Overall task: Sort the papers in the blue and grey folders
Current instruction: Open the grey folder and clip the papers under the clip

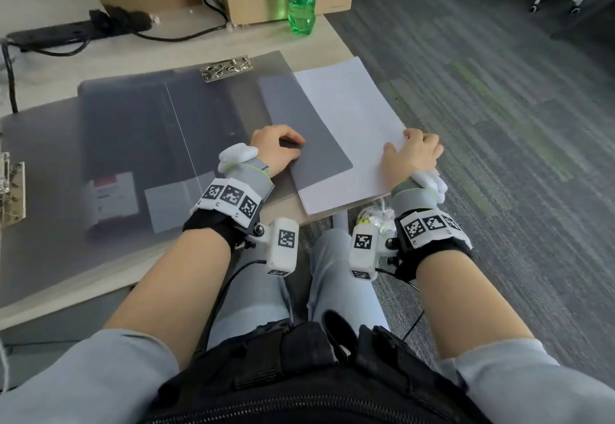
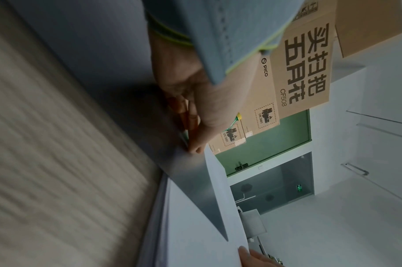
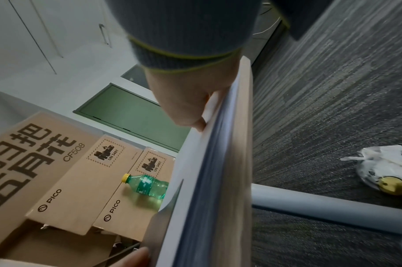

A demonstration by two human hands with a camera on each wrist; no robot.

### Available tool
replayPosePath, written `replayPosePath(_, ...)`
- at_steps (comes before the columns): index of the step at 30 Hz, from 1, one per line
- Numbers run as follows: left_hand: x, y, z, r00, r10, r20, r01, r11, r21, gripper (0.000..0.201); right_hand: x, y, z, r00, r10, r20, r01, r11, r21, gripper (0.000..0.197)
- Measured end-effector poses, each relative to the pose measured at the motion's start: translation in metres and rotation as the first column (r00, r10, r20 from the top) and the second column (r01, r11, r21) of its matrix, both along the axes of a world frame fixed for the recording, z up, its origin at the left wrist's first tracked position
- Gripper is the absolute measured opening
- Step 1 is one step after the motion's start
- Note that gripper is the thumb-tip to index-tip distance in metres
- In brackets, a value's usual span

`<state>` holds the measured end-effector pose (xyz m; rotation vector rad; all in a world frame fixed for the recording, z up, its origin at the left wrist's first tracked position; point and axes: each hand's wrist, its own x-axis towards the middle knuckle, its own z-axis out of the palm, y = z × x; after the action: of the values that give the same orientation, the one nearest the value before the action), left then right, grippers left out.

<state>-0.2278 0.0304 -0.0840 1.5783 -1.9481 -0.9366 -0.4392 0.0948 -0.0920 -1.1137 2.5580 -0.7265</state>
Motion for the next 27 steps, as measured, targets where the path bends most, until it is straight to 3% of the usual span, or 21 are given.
replayPosePath(20, 0.0042, -0.0012, -0.0056, 0.996, -0.030, -0.083, 0.034, 0.998, 0.045, 0.024, 0.0019, -0.0041, -0.0035, 0.999, -0.015, -0.046, 0.011, 0.997, -0.080, 0.031)
replayPosePath(27, 0.0066, -0.0016, -0.0075, 0.995, -0.040, -0.096, 0.046, 0.997, 0.062, 0.025, 0.0025, -0.0037, 0.0008, 0.999, -0.044, 0.000, 0.044, 0.999, -0.028, 0.041)
